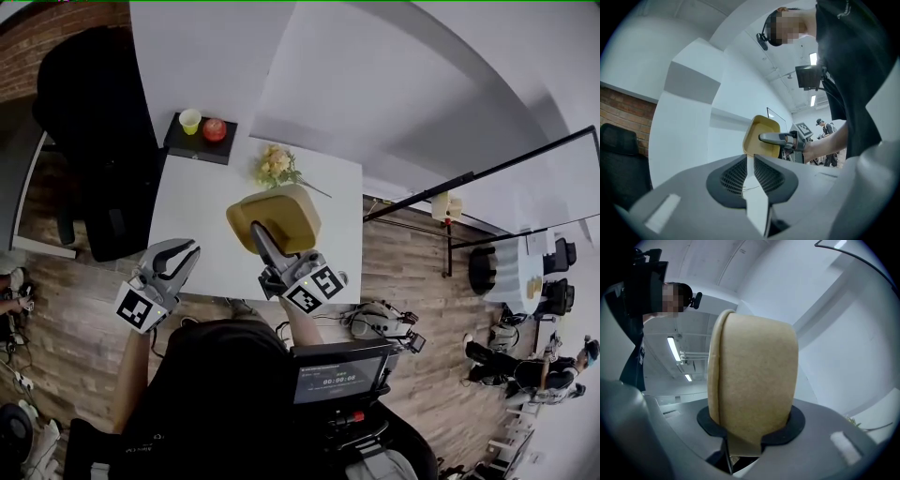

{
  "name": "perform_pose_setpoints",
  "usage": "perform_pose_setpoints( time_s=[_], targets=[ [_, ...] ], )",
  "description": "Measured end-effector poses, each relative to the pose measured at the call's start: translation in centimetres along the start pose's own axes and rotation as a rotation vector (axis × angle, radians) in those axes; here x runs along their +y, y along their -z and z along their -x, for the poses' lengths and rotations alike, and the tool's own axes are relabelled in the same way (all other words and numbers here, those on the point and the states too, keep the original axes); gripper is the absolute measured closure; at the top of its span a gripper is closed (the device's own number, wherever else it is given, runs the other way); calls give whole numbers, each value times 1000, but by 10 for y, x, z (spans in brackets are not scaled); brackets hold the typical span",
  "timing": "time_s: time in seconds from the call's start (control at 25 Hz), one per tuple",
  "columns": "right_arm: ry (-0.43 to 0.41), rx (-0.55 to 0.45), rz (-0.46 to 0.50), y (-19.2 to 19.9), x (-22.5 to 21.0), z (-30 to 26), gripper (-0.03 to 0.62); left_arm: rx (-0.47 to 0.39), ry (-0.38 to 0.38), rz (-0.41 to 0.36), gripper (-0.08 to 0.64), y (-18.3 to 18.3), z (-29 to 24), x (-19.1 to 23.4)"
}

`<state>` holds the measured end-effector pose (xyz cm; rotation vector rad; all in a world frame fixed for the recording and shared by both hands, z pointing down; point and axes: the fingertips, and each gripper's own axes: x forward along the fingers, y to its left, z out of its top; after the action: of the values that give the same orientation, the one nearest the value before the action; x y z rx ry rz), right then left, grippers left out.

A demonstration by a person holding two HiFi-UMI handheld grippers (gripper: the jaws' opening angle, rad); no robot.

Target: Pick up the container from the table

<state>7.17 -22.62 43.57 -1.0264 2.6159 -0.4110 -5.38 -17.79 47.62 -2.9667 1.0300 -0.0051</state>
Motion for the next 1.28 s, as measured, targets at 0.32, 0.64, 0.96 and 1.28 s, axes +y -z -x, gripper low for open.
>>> perform_pose_setpoints(
  time_s=[0.32,0.64,0.96,1.28],
  targets=[
    [-1,9,5,1,4,-5,414,-5,-9,23,518,1,1,5],
    [6,9,-1,0,3,-5,414,-2,-6,31,520,0,-1,6],
    [16,21,5,5,0,-6,413,6,13,29,520,5,-7,5],
    [31,31,2,6,-3,-4,413,7,25,32,520,4,-11,4]
  ],
)
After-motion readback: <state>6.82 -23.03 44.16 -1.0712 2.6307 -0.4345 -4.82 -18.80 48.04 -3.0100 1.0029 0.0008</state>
